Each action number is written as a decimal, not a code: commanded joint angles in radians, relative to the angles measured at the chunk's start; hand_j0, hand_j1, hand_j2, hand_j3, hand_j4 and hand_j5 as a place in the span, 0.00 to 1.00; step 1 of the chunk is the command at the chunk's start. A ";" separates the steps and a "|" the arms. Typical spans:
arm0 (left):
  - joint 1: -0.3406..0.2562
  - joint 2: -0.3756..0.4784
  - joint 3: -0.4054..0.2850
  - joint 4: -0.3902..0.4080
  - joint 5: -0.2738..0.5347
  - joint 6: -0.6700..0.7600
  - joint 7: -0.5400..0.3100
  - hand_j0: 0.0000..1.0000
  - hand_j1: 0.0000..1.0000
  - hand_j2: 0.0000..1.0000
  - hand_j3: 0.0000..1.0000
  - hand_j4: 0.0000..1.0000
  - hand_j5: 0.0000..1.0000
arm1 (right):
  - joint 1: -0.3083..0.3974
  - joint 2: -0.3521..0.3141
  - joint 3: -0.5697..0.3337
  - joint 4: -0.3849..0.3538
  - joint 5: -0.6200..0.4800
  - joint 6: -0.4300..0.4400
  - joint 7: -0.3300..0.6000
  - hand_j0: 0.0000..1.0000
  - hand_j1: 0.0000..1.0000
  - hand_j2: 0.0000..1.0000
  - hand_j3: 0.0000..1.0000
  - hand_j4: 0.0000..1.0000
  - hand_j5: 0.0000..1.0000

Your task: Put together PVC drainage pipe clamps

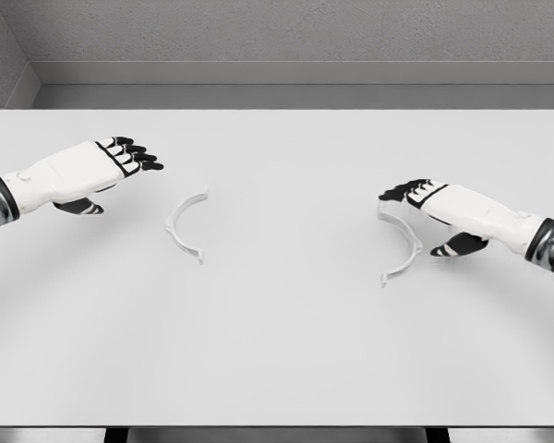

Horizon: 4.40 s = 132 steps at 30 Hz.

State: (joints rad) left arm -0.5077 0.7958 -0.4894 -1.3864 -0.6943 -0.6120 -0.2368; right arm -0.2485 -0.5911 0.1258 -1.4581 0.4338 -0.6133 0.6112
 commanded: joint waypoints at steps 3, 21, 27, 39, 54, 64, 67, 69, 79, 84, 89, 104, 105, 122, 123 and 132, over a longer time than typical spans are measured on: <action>-0.008 -0.015 0.002 0.006 0.002 0.001 0.001 1.00 1.00 1.00 1.00 1.00 1.00 | -0.012 0.004 0.002 0.054 -0.006 0.002 0.000 1.00 1.00 1.00 1.00 1.00 1.00; -0.020 -0.102 -0.035 0.017 -0.054 0.001 0.001 1.00 1.00 1.00 1.00 1.00 1.00 | -0.052 0.045 0.025 0.105 0.019 0.002 0.000 1.00 1.00 1.00 1.00 1.00 1.00; -0.023 -0.066 -0.037 0.007 -0.050 0.001 0.001 0.97 0.97 0.97 0.97 0.97 0.97 | -0.054 0.046 0.032 0.102 0.019 0.002 0.000 1.00 1.00 1.00 1.00 1.00 1.00; 0.038 -0.064 -0.032 -0.115 -0.163 0.001 0.080 0.99 0.99 0.99 0.99 0.99 0.99 | -0.074 0.071 0.052 0.104 0.020 0.002 0.000 1.00 1.00 1.00 1.00 1.00 1.00; 0.071 -0.063 -0.031 -0.131 -0.183 0.049 0.071 0.99 0.99 0.99 0.99 0.99 0.99 | -0.104 0.099 0.078 0.105 0.036 0.002 0.000 1.00 1.00 1.00 1.00 1.00 1.00; 0.081 -0.064 -0.031 -0.131 -0.180 0.169 0.071 0.99 0.99 0.99 0.99 0.99 0.99 | -0.123 0.111 0.097 0.105 0.045 0.002 0.000 1.00 1.00 1.00 1.00 1.00 1.00; 0.089 -0.064 -0.029 -0.131 -0.183 0.204 0.071 0.99 0.99 0.99 0.99 0.99 0.99 | -0.127 0.125 0.098 0.107 0.046 0.002 0.000 1.00 1.00 1.00 1.00 1.00 1.00; 0.101 -0.066 -0.031 -0.131 -0.182 0.258 0.071 0.99 0.99 0.99 0.99 0.99 0.99 | -0.129 0.125 0.100 0.108 0.048 0.002 0.000 1.00 1.00 1.00 1.00 1.00 1.00; 0.110 -0.081 -0.034 -0.129 -0.172 0.304 0.071 0.99 0.99 0.99 0.99 0.99 0.99 | -0.156 0.139 0.127 0.143 0.048 0.002 0.000 1.00 1.00 1.00 1.00 1.00 1.00; 0.110 -0.089 -0.032 -0.129 -0.174 0.305 0.083 1.00 1.00 1.00 1.00 1.00 1.00 | -0.161 0.149 0.140 0.145 0.048 0.002 0.000 1.00 1.00 1.00 1.00 1.00 1.00; 0.110 -0.115 -0.035 -0.125 -0.182 0.305 0.082 1.00 1.00 1.00 1.00 1.00 1.00 | -0.163 0.154 0.143 0.137 0.048 0.002 0.000 1.00 1.00 1.00 1.00 1.00 1.00; 0.100 -0.175 -0.057 -0.111 -0.186 0.305 0.074 1.00 1.00 1.00 1.00 1.00 1.00 | -0.198 0.186 0.193 0.144 0.049 0.002 0.000 1.00 1.00 1.00 1.00 1.00 1.00; 0.100 -0.175 -0.057 -0.112 -0.188 0.305 0.074 1.00 1.00 1.00 1.00 1.00 1.00 | -0.198 0.191 0.195 0.145 0.049 0.002 0.000 1.00 1.00 1.00 1.00 1.00 1.00; 0.100 -0.199 -0.064 -0.114 -0.194 0.305 0.073 1.00 1.00 1.00 1.00 1.00 1.00 | -0.195 0.191 0.203 0.125 0.057 0.002 0.000 1.00 1.00 1.00 1.00 1.00 1.00; 0.100 -0.204 -0.064 -0.112 -0.194 0.305 0.073 1.00 1.00 1.00 1.00 1.00 1.00 | -0.192 0.188 0.201 0.111 0.057 0.002 0.000 1.00 1.00 1.00 1.00 1.00 1.00; 0.100 -0.207 -0.066 -0.114 -0.192 0.304 0.073 1.00 1.00 1.00 1.00 1.00 1.00 | -0.120 0.111 0.195 -0.039 0.042 0.002 0.000 1.00 1.00 1.00 1.00 1.00 1.00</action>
State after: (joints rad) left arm -0.4080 0.5890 -0.5554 -1.5001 -0.8905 -0.3083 -0.1647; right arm -0.3621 -0.4646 0.3214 -1.4656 0.4877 -0.6139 0.6114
